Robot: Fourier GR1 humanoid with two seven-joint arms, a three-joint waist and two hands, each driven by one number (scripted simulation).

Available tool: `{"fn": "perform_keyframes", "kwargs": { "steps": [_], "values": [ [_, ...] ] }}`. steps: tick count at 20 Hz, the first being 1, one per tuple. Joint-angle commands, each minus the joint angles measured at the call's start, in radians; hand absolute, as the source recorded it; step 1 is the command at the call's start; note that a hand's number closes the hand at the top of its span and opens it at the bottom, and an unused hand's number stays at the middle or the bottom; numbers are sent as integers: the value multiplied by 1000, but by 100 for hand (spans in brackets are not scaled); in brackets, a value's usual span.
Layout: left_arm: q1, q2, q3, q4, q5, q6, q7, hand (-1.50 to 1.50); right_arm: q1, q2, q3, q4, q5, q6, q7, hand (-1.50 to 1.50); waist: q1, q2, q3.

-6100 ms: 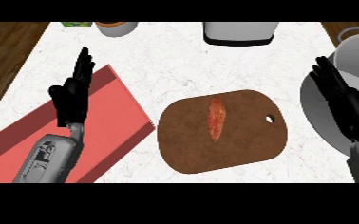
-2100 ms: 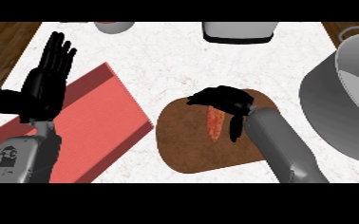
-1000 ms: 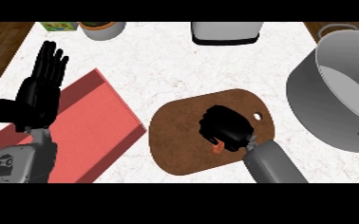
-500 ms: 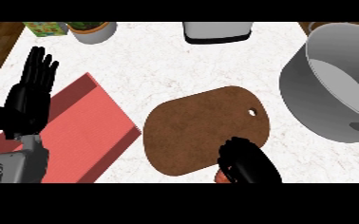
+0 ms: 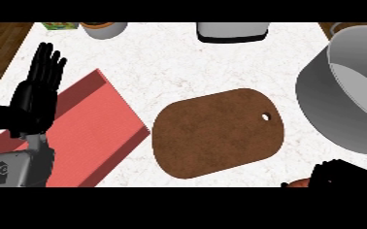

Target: Pick the sweet potato from the cutting board and place it in the pot

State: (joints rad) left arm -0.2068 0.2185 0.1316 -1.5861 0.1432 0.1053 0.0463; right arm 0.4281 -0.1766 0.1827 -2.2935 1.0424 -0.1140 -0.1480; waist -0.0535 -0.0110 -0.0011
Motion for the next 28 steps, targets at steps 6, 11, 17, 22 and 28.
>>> {"fn": "perform_keyframes", "kwargs": {
  "steps": [6, 11, 17, 22, 28],
  "values": [
    [-48, -30, -37, 17, -28, 15, 12, 0, -64, -153, -527, -28, -401, 139, 33, 150, 36, 10, 2],
    [-60, -35, -40, 6, -26, 17, 27, 0, -189, -320, -759, 280, -548, 202, -80, 150, 46, 10, 2],
    [-20, -49, -57, 9, -35, -6, -11, 0, -386, -395, -777, 694, -538, 155, -223, 150, 62, 13, 2],
    [-21, -66, -71, -4, -47, 6, -4, 0, -518, -539, -811, 1075, -572, 173, -442, 150, 70, 14, 3],
    [-49, -82, -52, 78, -44, -2, -65, 0, -695, -574, -743, 1405, -481, 56, -579, 150, 69, 17, 2]
  ]
}}
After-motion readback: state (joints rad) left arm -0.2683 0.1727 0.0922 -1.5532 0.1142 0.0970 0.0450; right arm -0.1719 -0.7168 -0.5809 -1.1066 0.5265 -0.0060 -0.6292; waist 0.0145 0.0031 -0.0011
